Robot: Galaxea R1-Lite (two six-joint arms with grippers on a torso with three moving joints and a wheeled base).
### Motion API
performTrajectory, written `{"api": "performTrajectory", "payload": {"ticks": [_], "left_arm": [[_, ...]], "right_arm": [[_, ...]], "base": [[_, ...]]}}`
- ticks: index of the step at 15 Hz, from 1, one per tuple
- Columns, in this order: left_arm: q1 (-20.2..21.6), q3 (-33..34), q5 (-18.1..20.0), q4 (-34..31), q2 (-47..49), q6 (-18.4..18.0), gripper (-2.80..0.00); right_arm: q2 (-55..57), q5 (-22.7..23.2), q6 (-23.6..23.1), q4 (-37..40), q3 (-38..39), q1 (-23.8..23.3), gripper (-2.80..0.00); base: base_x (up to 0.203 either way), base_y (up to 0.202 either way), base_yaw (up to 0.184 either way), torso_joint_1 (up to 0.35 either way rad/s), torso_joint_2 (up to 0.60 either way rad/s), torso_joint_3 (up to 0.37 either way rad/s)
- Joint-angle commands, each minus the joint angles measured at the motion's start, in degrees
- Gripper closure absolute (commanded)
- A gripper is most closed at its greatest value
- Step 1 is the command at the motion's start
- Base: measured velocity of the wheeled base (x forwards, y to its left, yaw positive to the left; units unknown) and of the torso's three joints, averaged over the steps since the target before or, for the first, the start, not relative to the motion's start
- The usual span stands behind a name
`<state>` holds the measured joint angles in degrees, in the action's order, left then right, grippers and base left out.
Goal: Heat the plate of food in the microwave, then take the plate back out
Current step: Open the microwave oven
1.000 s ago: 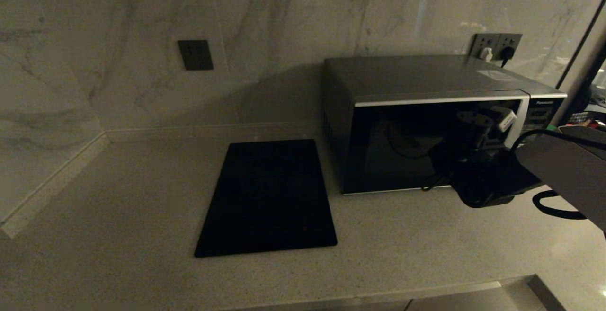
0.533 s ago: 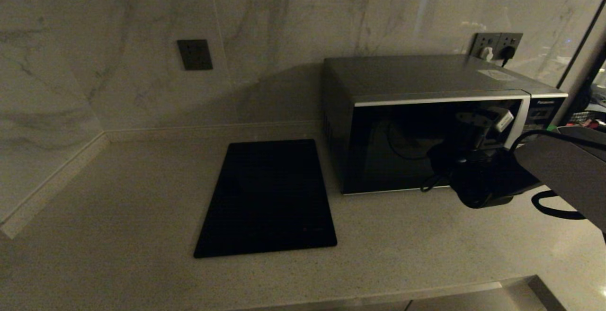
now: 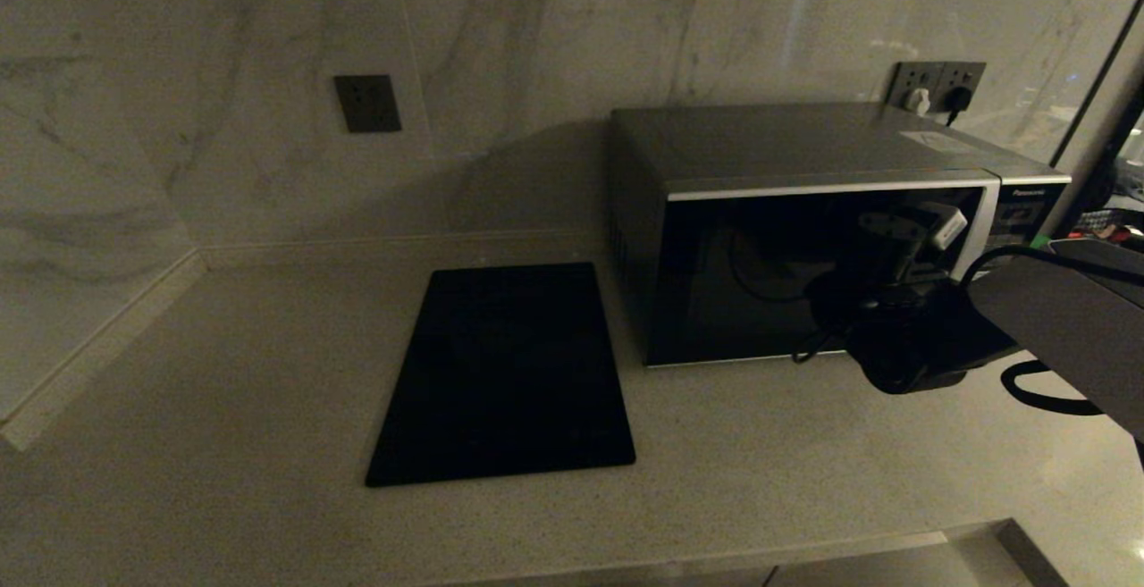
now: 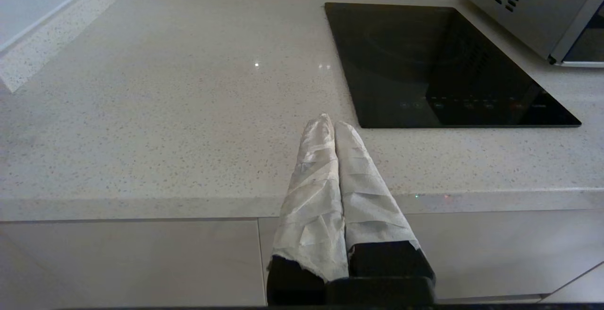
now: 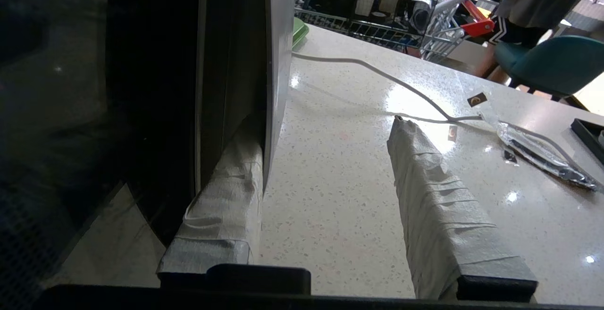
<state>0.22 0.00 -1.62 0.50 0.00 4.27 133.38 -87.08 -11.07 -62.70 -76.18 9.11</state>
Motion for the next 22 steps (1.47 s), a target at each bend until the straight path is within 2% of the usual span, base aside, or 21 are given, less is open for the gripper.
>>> {"api": "performTrajectory", "payload": {"ticks": [1, 9, 22], "left_arm": [[0.0, 0.0, 0.0, 0.0, 0.1, 0.0, 0.0], [0.0, 0.0, 0.0, 0.0, 0.1, 0.0, 0.0], [0.0, 0.0, 0.0, 0.0, 0.1, 0.0, 0.0]], "right_arm": [[-0.2, -0.6, -0.1, -0.3, 0.1, 0.6, 0.0], [-0.6, -0.6, -0.4, -3.6, 1.3, 3.4, 0.0], [0.2, -0.6, -0.4, -4.0, 0.9, 3.6, 0.0]], "base": [[0.0, 0.0, 0.0, 0.0, 0.0, 0.0], [0.0, 0.0, 0.0, 0.0, 0.0, 0.0], [0.0, 0.0, 0.0, 0.0, 0.0, 0.0]]}}
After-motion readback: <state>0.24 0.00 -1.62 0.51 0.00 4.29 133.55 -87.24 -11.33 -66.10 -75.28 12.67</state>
